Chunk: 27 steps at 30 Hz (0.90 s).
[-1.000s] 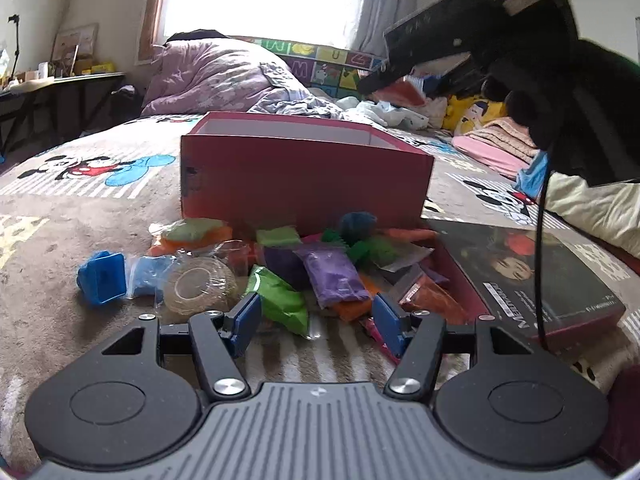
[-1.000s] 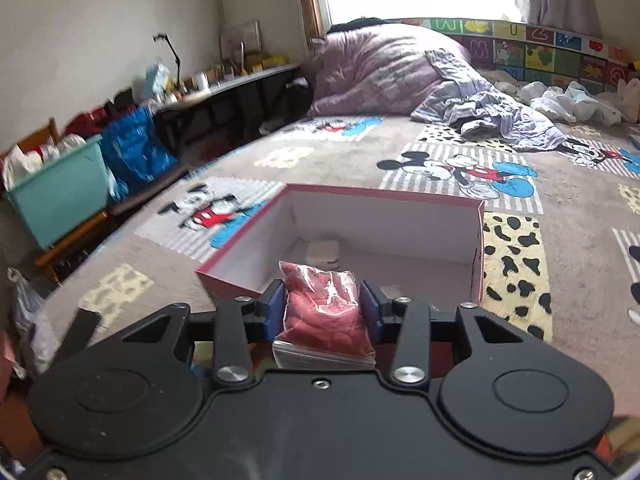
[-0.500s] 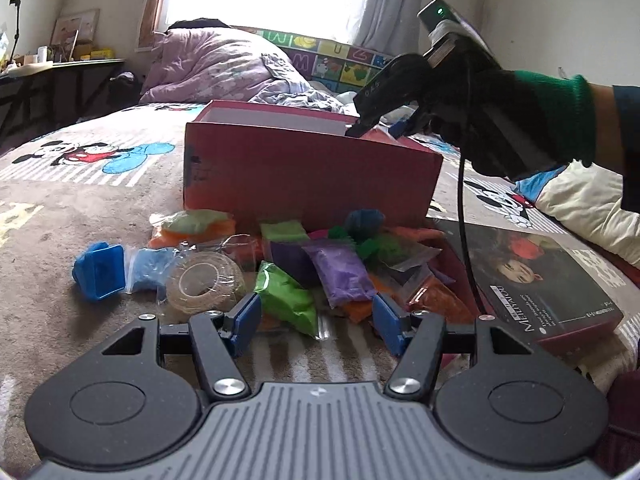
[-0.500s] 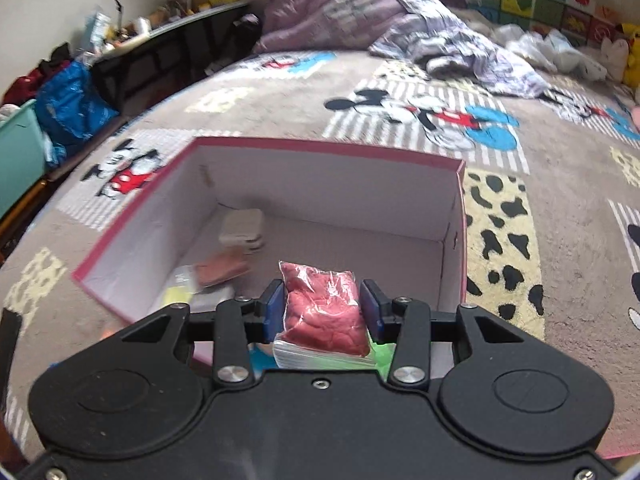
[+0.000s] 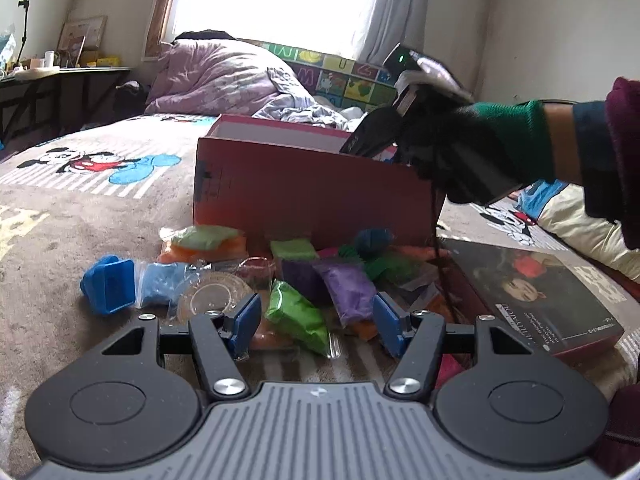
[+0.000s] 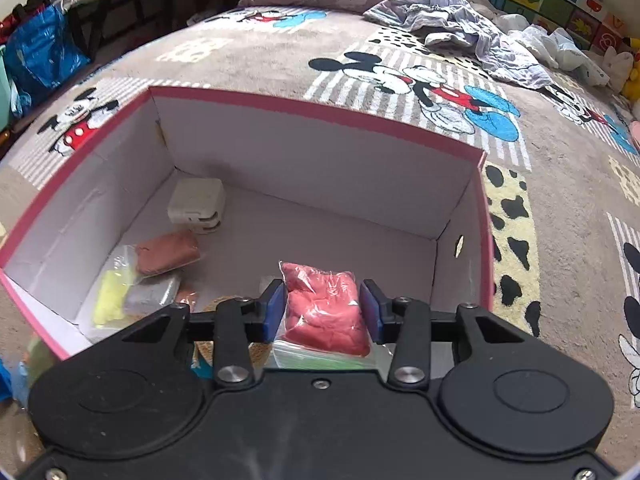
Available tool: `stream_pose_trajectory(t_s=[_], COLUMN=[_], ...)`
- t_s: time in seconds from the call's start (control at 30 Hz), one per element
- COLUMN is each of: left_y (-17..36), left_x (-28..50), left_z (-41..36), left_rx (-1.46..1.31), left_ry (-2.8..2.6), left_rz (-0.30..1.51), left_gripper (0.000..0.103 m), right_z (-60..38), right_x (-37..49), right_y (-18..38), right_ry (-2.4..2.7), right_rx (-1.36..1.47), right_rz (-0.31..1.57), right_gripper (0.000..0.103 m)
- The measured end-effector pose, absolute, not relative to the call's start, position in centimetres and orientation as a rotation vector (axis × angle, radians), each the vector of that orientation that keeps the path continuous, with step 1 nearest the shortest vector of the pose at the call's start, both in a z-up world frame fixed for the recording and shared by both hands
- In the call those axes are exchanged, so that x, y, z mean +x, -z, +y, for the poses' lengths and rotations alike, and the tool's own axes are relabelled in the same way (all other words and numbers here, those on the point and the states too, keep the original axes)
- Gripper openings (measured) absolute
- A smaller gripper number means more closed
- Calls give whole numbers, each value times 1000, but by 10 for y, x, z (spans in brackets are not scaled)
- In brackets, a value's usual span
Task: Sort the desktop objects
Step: 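Lower the pink clay bag into the red box and open right tool, then grasp the bagged tape roll with left tool while right tool returns to the pile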
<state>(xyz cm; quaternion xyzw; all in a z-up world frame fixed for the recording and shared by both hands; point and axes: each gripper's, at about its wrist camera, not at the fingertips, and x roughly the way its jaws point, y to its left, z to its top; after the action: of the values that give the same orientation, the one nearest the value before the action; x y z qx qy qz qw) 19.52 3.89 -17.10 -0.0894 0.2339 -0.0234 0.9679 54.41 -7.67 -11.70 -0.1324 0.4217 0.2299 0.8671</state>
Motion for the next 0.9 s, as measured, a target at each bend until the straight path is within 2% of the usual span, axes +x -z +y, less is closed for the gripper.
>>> stream_pose_trajectory(t_s=[0.17,0.23,0.27,0.47,0.57,0.9], left_y=[171,171,172,171,171,179], left_x=[196,197,197,197,198,212], left_z=[41,42,43,44,48,83], left_rx=[-180,-179,-179,-162,-153,-228], left_ry=[40,33,29,-4,-44,-145], left_rz=[471,470,470,457,440,475], left_gripper=[60,60,60,60,60,60], right_z=[-73,-72,-72,-70,-73,-102], right_x=[550,550,549,537,529,486], right_y=[127,126,125,115,106,73], right_ry=[-456,-448,-447,-460,-459,-512], right_rx=[-309,-313,-312,-310,-293,-165], right_rz=[898,890,883,831,782,626], right_gripper=[41,45,51,61,70,70])
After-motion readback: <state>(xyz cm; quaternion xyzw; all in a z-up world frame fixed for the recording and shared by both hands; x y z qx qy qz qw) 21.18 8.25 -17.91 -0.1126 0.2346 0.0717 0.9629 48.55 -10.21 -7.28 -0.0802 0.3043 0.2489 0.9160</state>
